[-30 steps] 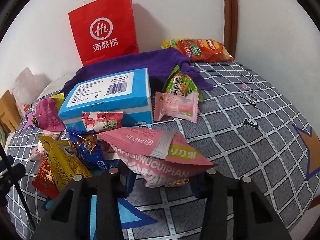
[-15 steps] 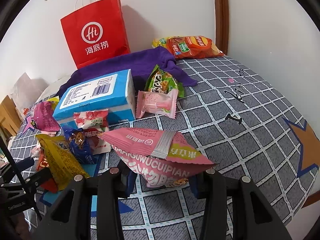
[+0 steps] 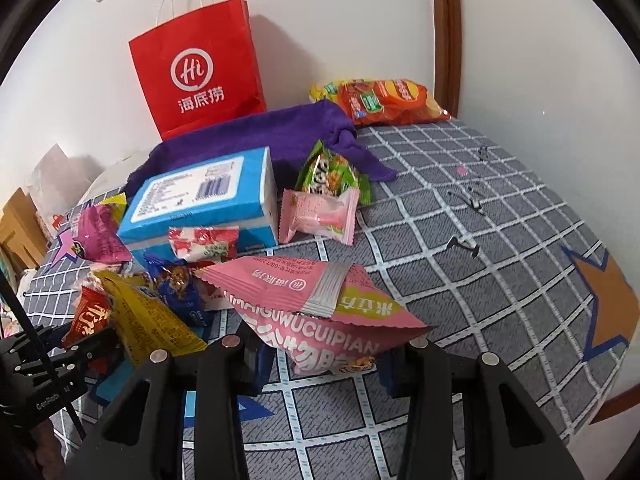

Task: Organize snacks
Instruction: 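Carry both held snacks toward the purple cloth with both grippers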

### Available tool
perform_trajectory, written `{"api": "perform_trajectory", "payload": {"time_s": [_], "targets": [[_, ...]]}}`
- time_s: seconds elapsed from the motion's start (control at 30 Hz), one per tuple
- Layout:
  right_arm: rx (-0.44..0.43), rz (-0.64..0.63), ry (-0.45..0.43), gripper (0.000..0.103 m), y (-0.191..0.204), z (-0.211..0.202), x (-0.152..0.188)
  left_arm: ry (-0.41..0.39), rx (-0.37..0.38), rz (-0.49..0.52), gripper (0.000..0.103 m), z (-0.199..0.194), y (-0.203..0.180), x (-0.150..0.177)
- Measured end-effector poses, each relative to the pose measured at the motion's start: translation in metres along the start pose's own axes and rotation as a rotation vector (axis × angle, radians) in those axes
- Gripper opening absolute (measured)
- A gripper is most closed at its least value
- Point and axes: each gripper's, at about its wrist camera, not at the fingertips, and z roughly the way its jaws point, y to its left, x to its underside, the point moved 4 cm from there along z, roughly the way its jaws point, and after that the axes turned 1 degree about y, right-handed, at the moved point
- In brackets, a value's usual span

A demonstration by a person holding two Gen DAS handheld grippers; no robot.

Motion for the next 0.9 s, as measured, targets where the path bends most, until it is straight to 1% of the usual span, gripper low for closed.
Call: {"api": "perform_trajectory", "payload": {"time_s": [0.23, 0.37, 0.57, 0.7, 0.8, 0.9], "targets": [[-0.04, -0.016, -0.029, 0.041, 0.006, -0.029, -0.022, -0.049, -0.003, -0.013, 0.04, -0.037, 0.007, -0.011], [-0.036, -0.041, -0.043, 0.041, 0.011, -0.04, -0.042, -0.085, 0.005, -0.023, 0.04, -0.055, 0.012, -0.027], [-0.057, -0.077, -0.053, 0.041, 0.018, -0.044, -0.079, -0.135, -0.036, -0.034, 0.04, -0.071, 0.02, -0.067], [-0.053, -0.125, -0.092, 0.041, 0.026, -0.046, -0.108, -0.167, -0.058, -0.038, 0.04, -0.074, 0.023, -0.099], [-0.052, -0.135, -0.113, 0.041, 0.03, -0.045, -0.126, -0.185, -0.06, -0.047, 0.04, -0.074, 0.026, -0.118], [-0.077, -0.14, -0.122, 0.041, 0.034, -0.04, -0.141, -0.198, -0.058, -0.052, 0.04, -0.071, 0.028, -0.14]]}}
